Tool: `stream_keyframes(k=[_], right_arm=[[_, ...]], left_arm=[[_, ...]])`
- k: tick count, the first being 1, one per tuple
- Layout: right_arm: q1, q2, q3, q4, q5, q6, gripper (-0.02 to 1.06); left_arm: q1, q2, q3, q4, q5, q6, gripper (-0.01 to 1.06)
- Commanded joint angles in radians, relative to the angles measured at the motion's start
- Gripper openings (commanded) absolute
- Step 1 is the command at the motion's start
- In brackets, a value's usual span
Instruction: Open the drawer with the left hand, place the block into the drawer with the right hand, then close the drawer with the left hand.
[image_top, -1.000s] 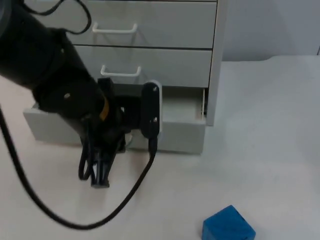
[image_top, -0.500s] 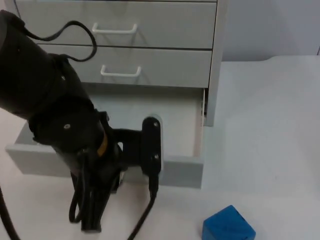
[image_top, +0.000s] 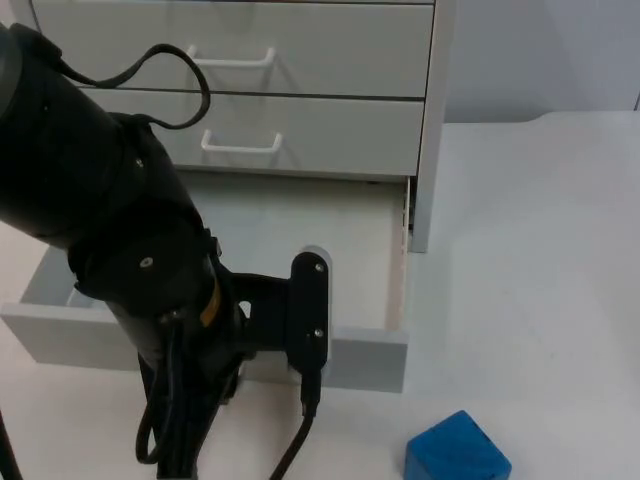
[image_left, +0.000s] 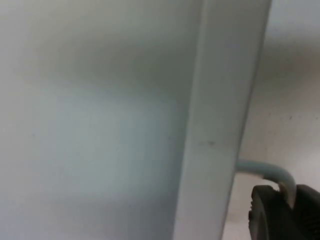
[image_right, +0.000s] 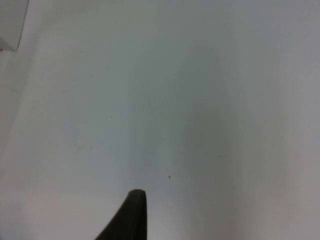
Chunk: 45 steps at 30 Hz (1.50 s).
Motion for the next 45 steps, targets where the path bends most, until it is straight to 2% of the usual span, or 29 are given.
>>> stream_keyframes(k=[1, 4, 5, 8, 10, 22, 31, 37, 43, 45], right_arm=[[-0.006, 0.001, -0.006, 0.004, -0.006, -0.009, 1.05], [-0.006, 0.001, -0.006, 0.004, -0.006, -0.009, 1.05], [-0.006, 0.001, -0.006, 0.004, -0.006, -0.009, 1.05], [-0.006, 0.001, -0.006, 0.004, -0.006, -0.009, 1.05], [-0.006, 0.001, -0.006, 0.006, -0.006, -0.009, 1.05], [-0.006, 0.001, -0.006, 0.023, -0.006, -0.009, 1.05], [-0.006, 0.001, -0.006, 0.022, -0.004, -0.009, 1.05], [-0.006, 0.001, -0.006, 0.022, -0.004, -0.009, 1.05], [-0.006, 0.001, -0.006, 0.022, -0.002, -0.009, 1.05], [-0.006, 0.001, -0.006, 0.022, -0.002, -0.009, 1.05]], left_arm=[[-0.008, 0.024, 0.036, -0.12, 0.14, -0.015, 0.03], [-0.008, -0.006, 0.036, -0.108, 0.133, -0.013, 0.25], [-0.008, -0.006, 0.036, -0.108, 0.133, -0.013, 0.25], [-0.008, -0.032, 0.036, -0.106, 0.123, -0.013, 0.55], [-0.008, -0.048, 0.036, -0.111, 0.139, -0.013, 0.67], [-0.008, -0.199, 0.036, -0.122, 0.176, -0.032, 0.68], [-0.008, -0.501, 0.034, -0.256, 0.236, -0.058, 0.68], [-0.008, -0.688, 0.034, -0.331, 0.233, -0.066, 0.68], [-0.008, -0.766, 0.034, -0.333, 0.21, -0.092, 0.68], [-0.008, -0.789, 0.034, -0.331, 0.202, -0.106, 0.75]])
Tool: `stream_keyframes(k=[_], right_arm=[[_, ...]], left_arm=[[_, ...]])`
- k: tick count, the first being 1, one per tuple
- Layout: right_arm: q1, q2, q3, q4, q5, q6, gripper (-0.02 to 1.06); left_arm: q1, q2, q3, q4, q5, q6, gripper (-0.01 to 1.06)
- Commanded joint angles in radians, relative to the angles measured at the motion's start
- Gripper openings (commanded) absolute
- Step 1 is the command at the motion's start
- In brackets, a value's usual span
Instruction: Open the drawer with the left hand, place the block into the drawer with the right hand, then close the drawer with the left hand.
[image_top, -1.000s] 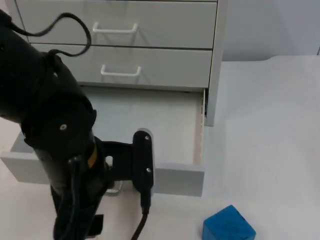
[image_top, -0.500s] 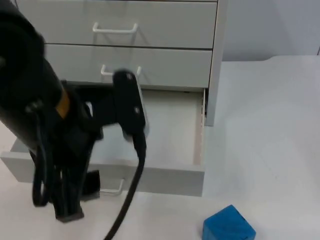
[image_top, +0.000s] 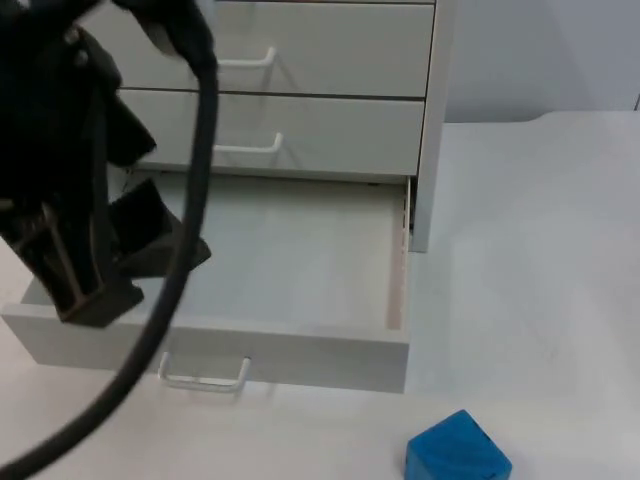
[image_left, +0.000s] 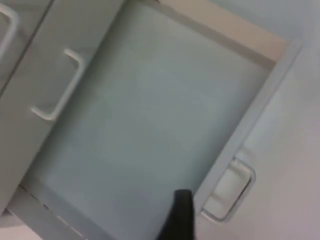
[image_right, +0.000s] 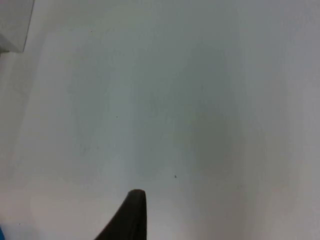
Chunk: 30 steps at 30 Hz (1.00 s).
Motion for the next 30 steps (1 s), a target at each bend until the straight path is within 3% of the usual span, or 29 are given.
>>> stream_keyframes(k=[1, 3, 4, 6, 10, 14, 19, 20, 23, 25, 30], right_arm=[[-0.006, 0.001, -0.006, 0.003, -0.002, -0.009, 1.05], [-0.006, 0.001, -0.006, 0.003, -0.002, -0.009, 1.05], [-0.006, 0.001, -0.006, 0.003, -0.002, -0.009, 1.05], [-0.006, 0.001, -0.006, 0.003, -0.002, -0.009, 1.05], [-0.006, 0.001, -0.006, 0.003, 0.0, -0.012, 1.05], [-0.006, 0.001, -0.006, 0.003, 0.002, -0.012, 1.05], [-0.006, 0.001, -0.006, 0.003, 0.006, -0.012, 1.05], [-0.006, 0.001, -0.006, 0.003, 0.006, -0.012, 1.05], [-0.006, 0.001, -0.006, 0.003, 0.008, -0.012, 1.05], [-0.006, 0.001, -0.006, 0.003, 0.008, -0.012, 1.05], [-0.006, 0.001, -0.006, 0.005, 0.008, -0.012, 1.05]], left_arm=[[-0.003, -0.026, 0.0, -0.017, -0.015, -0.031, 0.81], [-0.003, -0.043, 0.0, 0.011, -0.015, -0.077, 0.95], [-0.003, -0.043, 0.0, 0.011, -0.015, -0.077, 0.95], [-0.003, -0.06, 0.0, 0.072, -0.013, -0.154, 1.05], [0.011, -0.088, 0.0, 0.168, -0.009, -0.281, 1.05], [0.105, -0.122, 0.0, 0.156, -0.009, -0.329, 1.05], [0.394, -0.198, 0.0, -0.052, 0.0, -0.326, 1.05], [0.394, -0.198, 0.0, -0.052, 0.0, -0.326, 1.05], [0.562, -0.24, 0.0, -0.18, 0.034, -0.303, 1.05], [0.602, -0.25, 0.0, -0.225, 0.049, -0.27, 1.05], [0.79, -0.29, 0.002, -0.437, 0.127, -0.099, 1.05]])
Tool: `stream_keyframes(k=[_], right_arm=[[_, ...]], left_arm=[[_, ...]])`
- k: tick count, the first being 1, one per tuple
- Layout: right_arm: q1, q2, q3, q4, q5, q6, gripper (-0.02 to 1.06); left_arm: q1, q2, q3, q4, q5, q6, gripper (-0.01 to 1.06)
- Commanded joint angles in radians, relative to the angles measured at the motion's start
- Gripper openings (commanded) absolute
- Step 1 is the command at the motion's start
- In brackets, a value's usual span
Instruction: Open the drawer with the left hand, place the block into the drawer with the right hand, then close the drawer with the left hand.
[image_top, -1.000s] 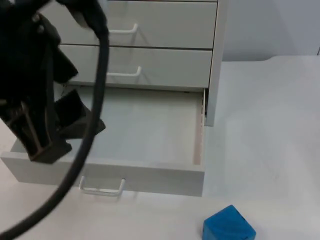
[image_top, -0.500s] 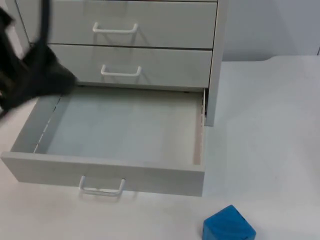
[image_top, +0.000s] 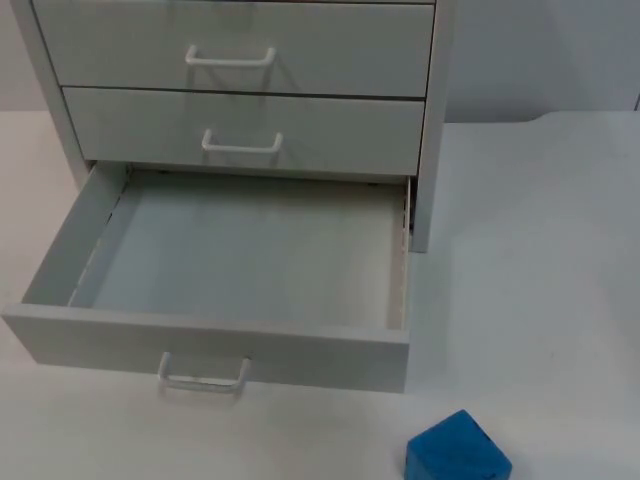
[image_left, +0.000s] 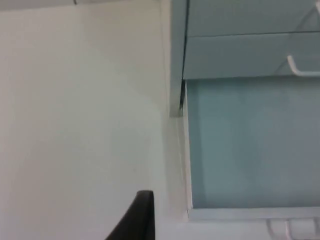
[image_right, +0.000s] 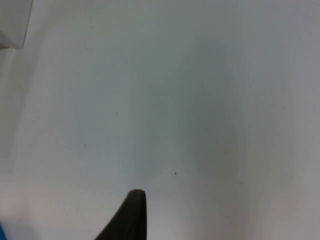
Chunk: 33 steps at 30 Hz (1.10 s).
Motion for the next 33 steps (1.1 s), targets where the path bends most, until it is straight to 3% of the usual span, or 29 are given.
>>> stream_keyframes(k=[1, 6, 10, 18, 26, 33], right_arm=[[-0.006, 0.001, -0.006, 0.005, 0.001, -0.012, 1.05], [-0.006, 0.001, -0.006, 0.005, 0.002, -0.012, 1.05], [-0.006, 0.001, -0.006, 0.007, 0.002, -0.012, 1.05], [0.041, 0.001, -0.006, 0.007, 0.019, -0.012, 1.05], [0.226, 0.001, -0.006, 0.003, 0.037, -0.005, 1.05], [0.457, 0.021, -0.006, -0.003, 0.037, 0.115, 1.05]], left_arm=[[0.045, -0.015, 0.002, -0.092, 0.027, 0.055, 1.05], [0.103, -0.014, 0.002, -0.162, 0.051, 0.11, 1.05], [0.103, -0.014, 0.002, -0.045, 0.069, 0.088, 1.05], [0.103, -0.014, 0.002, 0.001, 0.057, 0.046, 1.05], [0.103, -0.014, 0.002, 0.01, 0.028, 0.046, 1.05], [0.103, -0.014, 0.002, 0.014, 0.023, 0.042, 1.05]])
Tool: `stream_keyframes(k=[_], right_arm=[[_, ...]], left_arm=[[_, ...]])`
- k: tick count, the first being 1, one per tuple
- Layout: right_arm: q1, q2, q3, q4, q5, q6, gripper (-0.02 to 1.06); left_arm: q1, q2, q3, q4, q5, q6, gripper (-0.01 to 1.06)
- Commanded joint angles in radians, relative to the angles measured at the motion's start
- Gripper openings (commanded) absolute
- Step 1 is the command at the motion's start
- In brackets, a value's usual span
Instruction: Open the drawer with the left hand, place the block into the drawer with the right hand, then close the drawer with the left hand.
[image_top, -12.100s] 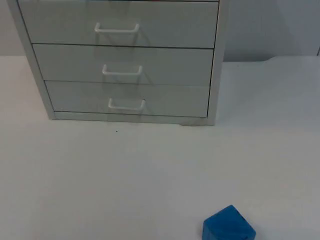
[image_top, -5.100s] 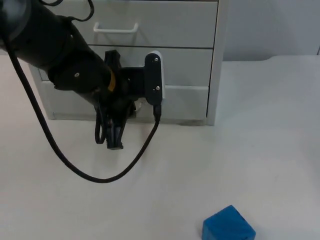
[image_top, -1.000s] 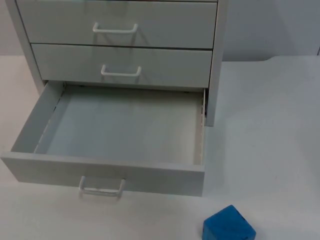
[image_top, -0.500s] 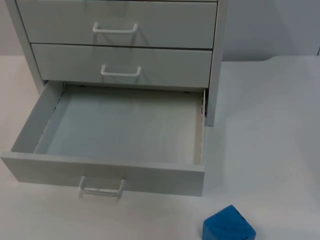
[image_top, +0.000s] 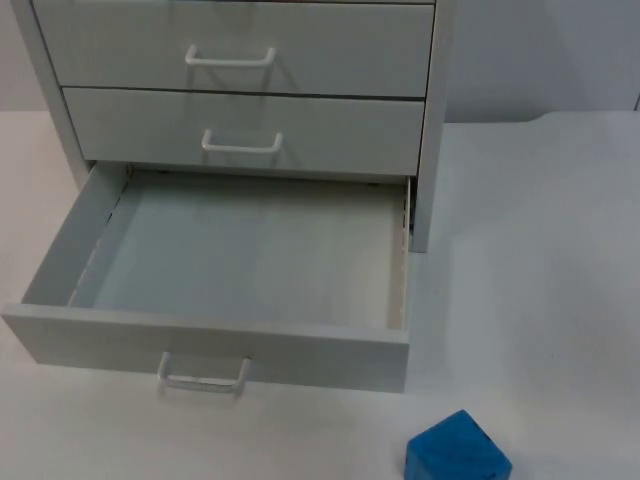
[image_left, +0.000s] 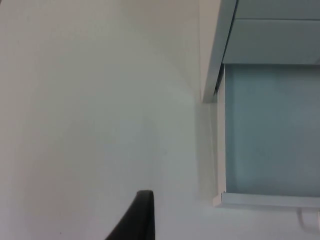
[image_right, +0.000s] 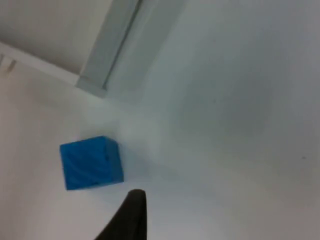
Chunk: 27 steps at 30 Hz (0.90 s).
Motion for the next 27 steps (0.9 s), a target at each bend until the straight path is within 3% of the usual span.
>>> stream_keyframes(k=[1, 4, 8, 13, 18, 24, 27], right_arm=[[0.044, 0.018, -0.005, -0.009, 0.0, 0.032, 1.05], [0.129, 0.056, -0.005, -0.043, 0.0, 0.089, 1.05], [0.309, 0.197, -0.005, -0.164, -0.002, 0.288, 1.05], [0.423, 0.35, -0.005, -0.271, -0.054, 0.437, 1.05], [0.484, 0.486, -0.005, -0.323, -0.15, 0.528, 1.05], [0.484, 0.61, -0.007, -0.316, -0.261, 0.546, 1.05], [0.484, 0.656, -0.033, -0.316, -0.267, 0.546, 1.03]], left_arm=[[0.004, -0.006, 0.002, 0.006, -0.015, -0.009, 1.05], [0.004, -0.006, 0.002, 0.006, -0.015, -0.009, 1.05], [0.004, -0.006, 0.002, 0.006, -0.015, -0.009, 1.05], [0.004, -0.006, 0.002, 0.006, -0.023, -0.009, 1.05], [0.004, -0.006, 0.002, 0.005, -0.023, -0.009, 1.05], [0.004, -0.006, 0.002, 0.003, -0.025, -0.009, 1.05], [0.004, -0.006, 0.002, 0.003, -0.027, -0.009, 1.05]])
